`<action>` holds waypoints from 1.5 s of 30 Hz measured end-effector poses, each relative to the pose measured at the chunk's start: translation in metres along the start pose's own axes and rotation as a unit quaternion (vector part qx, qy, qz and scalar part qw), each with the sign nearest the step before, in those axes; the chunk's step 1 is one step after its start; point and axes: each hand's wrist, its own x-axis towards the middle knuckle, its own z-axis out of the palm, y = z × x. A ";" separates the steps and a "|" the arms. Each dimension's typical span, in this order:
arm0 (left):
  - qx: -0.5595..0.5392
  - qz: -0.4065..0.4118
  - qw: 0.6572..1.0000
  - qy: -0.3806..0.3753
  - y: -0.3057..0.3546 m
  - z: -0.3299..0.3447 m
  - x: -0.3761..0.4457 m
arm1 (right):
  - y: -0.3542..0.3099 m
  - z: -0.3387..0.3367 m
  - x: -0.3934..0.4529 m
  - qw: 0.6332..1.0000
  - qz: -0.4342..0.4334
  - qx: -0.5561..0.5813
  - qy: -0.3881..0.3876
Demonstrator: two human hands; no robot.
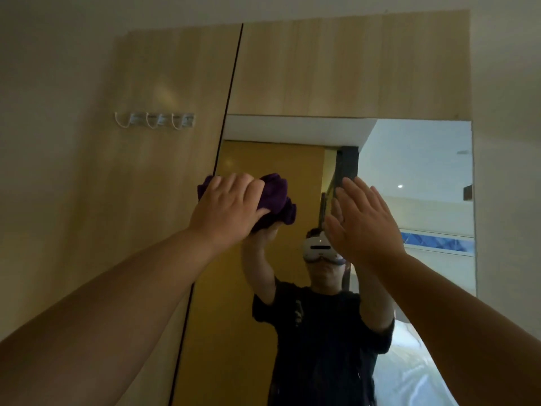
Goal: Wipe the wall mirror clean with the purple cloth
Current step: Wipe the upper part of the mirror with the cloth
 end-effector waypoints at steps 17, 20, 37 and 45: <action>-0.092 0.017 0.994 0.065 -0.006 0.096 0.009 | 0.001 0.050 0.003 0.994 0.046 -0.095 0.021; -0.073 0.024 0.996 0.052 -0.019 0.095 0.039 | 0.003 0.053 0.003 0.995 0.039 -0.089 0.035; -0.142 0.003 0.988 -0.052 -0.021 0.095 0.010 | 0.001 0.052 0.000 0.996 0.043 -0.055 0.046; -0.142 0.016 0.986 -0.089 0.040 0.082 -0.168 | -0.005 0.042 0.000 0.998 0.052 -0.024 0.030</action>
